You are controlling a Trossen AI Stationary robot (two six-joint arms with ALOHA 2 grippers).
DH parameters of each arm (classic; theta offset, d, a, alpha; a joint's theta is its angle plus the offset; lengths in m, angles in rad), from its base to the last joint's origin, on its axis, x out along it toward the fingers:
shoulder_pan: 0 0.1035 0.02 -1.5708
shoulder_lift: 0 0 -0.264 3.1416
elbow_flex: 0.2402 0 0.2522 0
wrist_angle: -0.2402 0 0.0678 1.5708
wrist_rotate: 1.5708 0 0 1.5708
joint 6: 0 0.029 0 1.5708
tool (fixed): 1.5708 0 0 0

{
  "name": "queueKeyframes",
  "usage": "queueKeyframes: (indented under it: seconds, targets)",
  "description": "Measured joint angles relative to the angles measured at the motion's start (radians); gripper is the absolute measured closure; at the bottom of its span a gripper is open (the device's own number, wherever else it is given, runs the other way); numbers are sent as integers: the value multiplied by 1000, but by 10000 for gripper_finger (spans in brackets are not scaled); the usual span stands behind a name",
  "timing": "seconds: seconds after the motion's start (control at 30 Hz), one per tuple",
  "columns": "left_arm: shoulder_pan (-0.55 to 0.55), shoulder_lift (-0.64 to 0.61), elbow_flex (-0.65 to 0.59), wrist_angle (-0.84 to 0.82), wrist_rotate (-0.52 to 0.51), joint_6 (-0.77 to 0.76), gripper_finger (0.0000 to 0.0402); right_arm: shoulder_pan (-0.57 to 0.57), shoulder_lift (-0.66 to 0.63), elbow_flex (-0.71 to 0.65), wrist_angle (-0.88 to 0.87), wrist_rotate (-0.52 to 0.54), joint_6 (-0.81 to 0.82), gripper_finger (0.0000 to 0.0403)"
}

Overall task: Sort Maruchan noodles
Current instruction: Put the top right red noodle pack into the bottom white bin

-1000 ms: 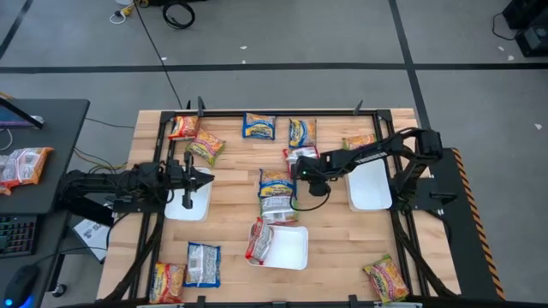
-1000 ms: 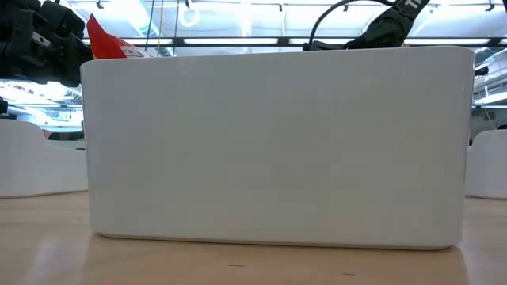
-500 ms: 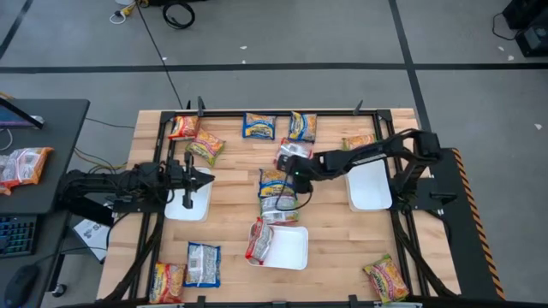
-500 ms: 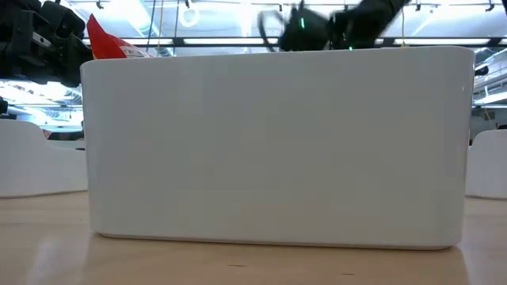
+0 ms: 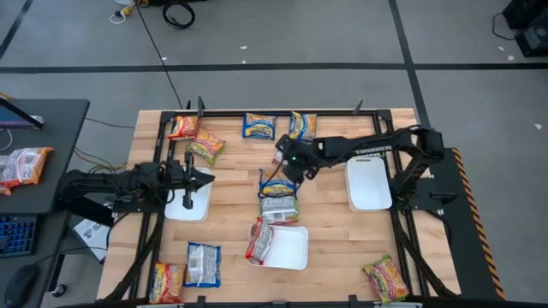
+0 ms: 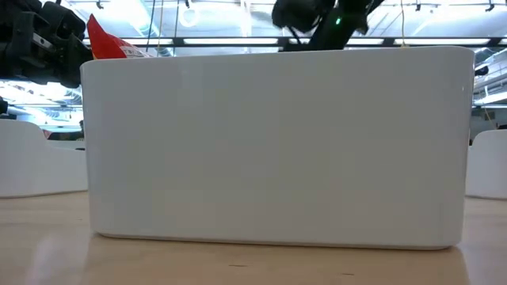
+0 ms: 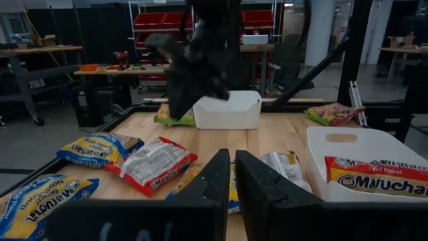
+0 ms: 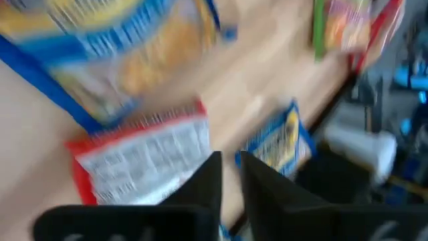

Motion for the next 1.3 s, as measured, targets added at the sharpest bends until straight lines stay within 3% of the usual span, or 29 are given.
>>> queueKeyframes:
  seconds: [0.13, 0.3, 0.5, 0.8, 1.0, 1.3]
  targets:
    - [0, 0, 0, -1, 0, 0, 370, 1, 69, 70, -55, 31, 160, 259]
    - [0, 0, 0, 0, 0, 0, 370, -11, 191, 271, -320, -130, 403, 181]
    - [0, 0, 0, 0, 0, 0, 370, -25, 333, 343, -382, -155, 395, 121]
    - [0, 0, 0, 0, 0, 0, 370, -56, 402, 343, -404, -40, 356, 120]
    - [0, 0, 0, 0, 0, 0, 370, -50, 353, 343, -426, -26, 357, 124]
    - [0, 0, 0, 0, 0, 0, 370, -45, 346, 343, -420, -43, 391, 90]
